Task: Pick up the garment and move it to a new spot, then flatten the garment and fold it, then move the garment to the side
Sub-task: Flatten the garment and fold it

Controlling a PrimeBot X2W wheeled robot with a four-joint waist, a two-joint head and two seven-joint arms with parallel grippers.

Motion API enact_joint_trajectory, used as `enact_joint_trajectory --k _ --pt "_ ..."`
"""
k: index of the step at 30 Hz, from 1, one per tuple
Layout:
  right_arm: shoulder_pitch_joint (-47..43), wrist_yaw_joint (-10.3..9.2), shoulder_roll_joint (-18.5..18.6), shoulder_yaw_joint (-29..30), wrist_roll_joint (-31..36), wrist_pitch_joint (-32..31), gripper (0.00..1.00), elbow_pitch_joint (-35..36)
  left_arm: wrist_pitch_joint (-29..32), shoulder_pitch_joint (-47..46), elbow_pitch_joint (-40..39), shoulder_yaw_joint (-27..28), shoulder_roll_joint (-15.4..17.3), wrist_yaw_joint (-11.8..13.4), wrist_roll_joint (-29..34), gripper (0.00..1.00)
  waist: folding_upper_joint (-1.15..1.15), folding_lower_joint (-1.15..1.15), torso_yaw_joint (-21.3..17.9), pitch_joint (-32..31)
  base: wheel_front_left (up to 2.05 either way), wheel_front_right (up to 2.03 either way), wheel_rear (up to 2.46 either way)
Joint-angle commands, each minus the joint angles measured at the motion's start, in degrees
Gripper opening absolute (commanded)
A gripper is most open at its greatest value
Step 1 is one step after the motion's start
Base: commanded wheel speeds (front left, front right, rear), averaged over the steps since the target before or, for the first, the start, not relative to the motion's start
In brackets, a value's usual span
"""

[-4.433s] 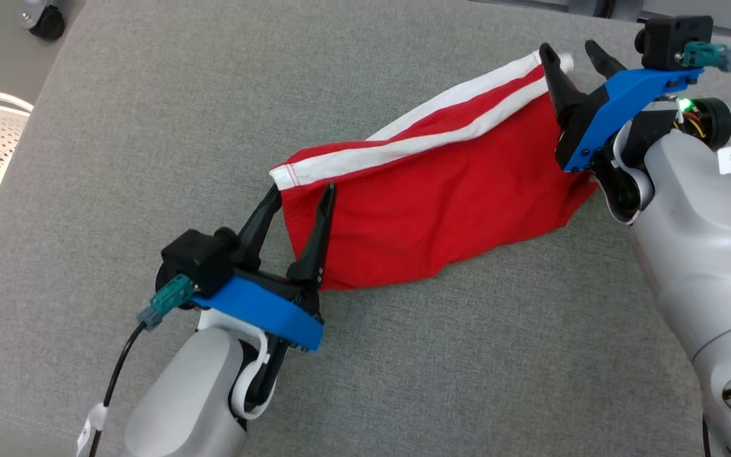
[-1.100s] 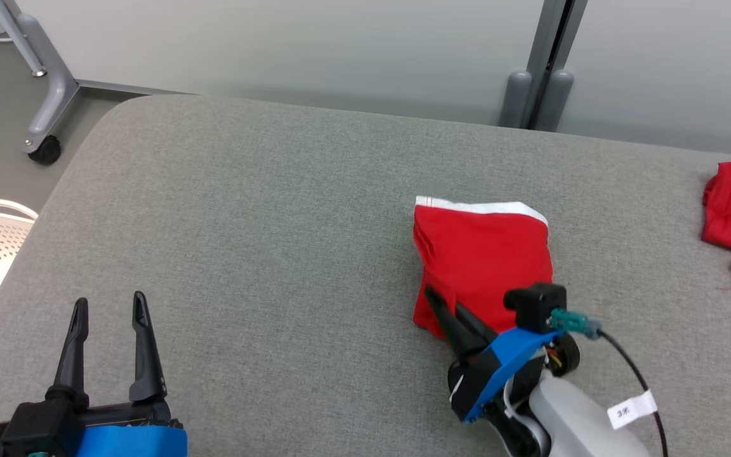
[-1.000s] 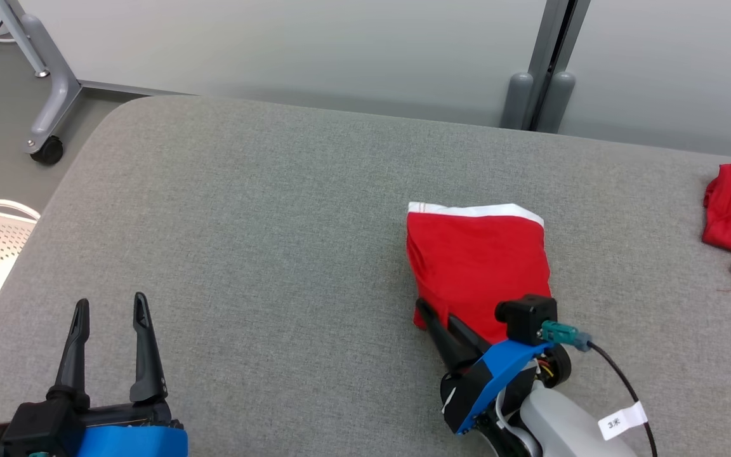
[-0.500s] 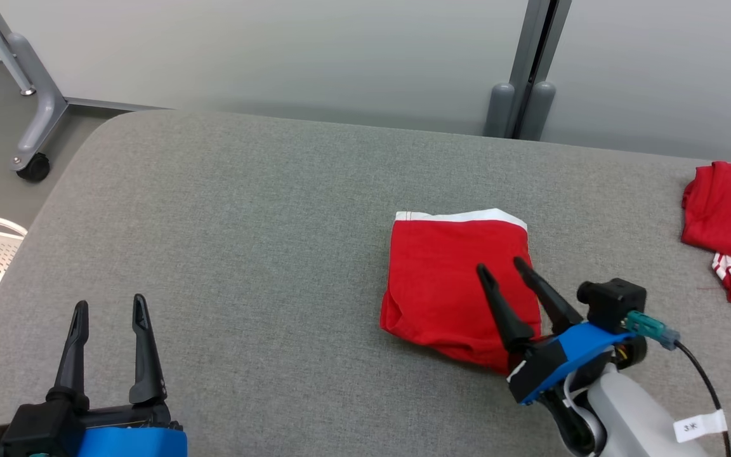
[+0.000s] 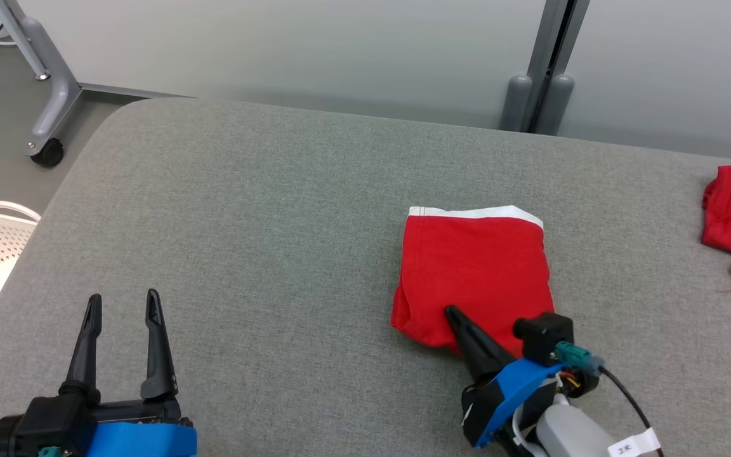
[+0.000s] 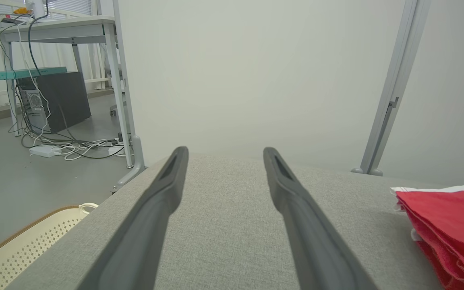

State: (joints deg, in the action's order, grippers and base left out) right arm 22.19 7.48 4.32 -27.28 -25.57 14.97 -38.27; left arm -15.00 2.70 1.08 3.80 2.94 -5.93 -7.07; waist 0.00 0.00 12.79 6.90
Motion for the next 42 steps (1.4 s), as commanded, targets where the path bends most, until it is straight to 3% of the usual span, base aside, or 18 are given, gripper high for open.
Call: enact_joint_trajectory --k 1,8,12,13,14,15,16,25,30,42 --pt "0.6 0.03 -0.3 -0.8 0.2 0.3 0.00 -0.5 -0.2 -0.9 0.1 0.0 -0.1 -0.1 0.0 1.00 0.00 0.00 0.2 0.1 0.00 0.00 0.00" --pt "0.5 0.03 -1.3 -7.8 -3.4 0.3 0.00 -0.5 -0.2 -0.5 0.5 0.3 -0.1 0.2 0.0 1.00 0.00 0.00 0.0 -0.3 0.00 0.00 0.00" --pt "1.1 0.02 -1.3 -7.3 -4.3 0.3 0.00 2.8 -0.2 0.1 0.5 0.7 -0.1 0.1 0.5 1.00 0.00 0.00 -1.5 -0.9 0.00 0.00 0.00" --pt "1.2 0.02 -1.3 -6.2 -3.7 0.3 0.16 3.9 -0.2 0.2 0.5 0.8 -0.1 0.1 0.6 1.00 0.00 0.00 -1.9 -1.0 0.00 0.00 0.00" --pt "1.0 0.02 -1.3 -4.9 -3.1 0.3 0.40 5.2 -0.2 0.3 0.5 1.0 -0.1 0.1 0.8 1.00 0.00 0.00 -2.4 -1.2 0.00 0.00 0.00" --pt "0.5 0.02 -1.3 -3.3 -2.5 0.3 0.84 6.5 -0.2 0.4 0.4 1.1 -0.1 0.1 1.0 1.00 0.00 0.00 -2.8 -1.4 0.00 0.00 0.00" --pt "-0.2 0.02 -1.0 -1.2 -2.0 0.3 1.00 8.0 -0.2 0.5 0.4 1.3 -0.1 0.0 1.1 1.00 0.00 0.00 -3.2 -1.7 0.00 0.00 0.00" --pt "-8.9 0.03 2.6 15.9 6.0 0.3 1.00 18.7 -0.2 1.7 0.1 3.3 0.3 0.0 2.1 1.00 0.00 0.00 -6.8 -3.7 0.00 0.00 0.00" --pt "-14.1 0.03 2.1 22.8 9.6 0.3 1.00 22.6 -0.2 2.7 0.1 4.3 0.7 0.1 2.4 1.00 0.00 0.00 -8.1 -4.7 0.00 0.00 0.00" --pt "-22.6 0.02 -0.1 27.1 15.1 0.3 1.00 25.7 0.9 5.3 0.7 5.0 1.6 0.7 2.2 1.00 0.00 0.00 -8.1 -7.6 0.00 0.00 0.00"
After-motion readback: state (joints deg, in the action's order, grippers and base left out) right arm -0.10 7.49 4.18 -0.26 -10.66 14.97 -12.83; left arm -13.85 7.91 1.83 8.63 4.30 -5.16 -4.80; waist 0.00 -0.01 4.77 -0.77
